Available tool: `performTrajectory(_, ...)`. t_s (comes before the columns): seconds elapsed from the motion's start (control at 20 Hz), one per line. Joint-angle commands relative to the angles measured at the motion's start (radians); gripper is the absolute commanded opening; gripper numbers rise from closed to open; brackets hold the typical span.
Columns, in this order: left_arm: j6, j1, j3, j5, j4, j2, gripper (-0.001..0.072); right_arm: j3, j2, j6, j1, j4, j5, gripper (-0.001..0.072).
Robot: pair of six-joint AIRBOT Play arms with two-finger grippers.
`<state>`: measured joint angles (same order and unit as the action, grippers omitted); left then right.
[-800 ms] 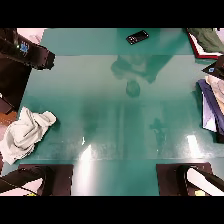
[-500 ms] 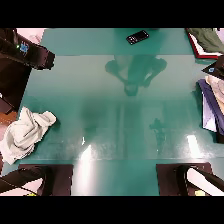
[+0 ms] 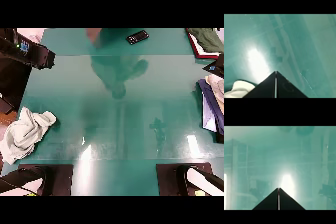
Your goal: Fold the shirts.
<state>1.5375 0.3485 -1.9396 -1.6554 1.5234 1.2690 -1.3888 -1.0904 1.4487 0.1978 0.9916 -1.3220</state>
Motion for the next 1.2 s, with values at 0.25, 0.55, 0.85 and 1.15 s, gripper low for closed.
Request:
performTrajectory(0.25,0.078,-0.014,0.192,-0.157,0.420,-0.090,0.0551,0.001,0.000,0.000,-0.003,-0.006,0.010,0.0018)
performTrajectory(0.55,0.189,-0.281,0.774,-0.069,0.424,-0.178,0.0593,0.001,0.000,-0.034,-0.003,-0.005,0.010,0.0018)
performTrajectory(0.85,0.225,-0.480,1.038,0.191,0.271,-0.172,0.0720,0.001,0.000,-0.037,-0.003,-0.004,0.010,0.0018)
performTrajectory(1.15,0.224,-0.482,1.104,0.229,0.278,-0.163,0.0028,0.001,0.000,-0.037,-0.003,-0.004,0.010,0.0018)
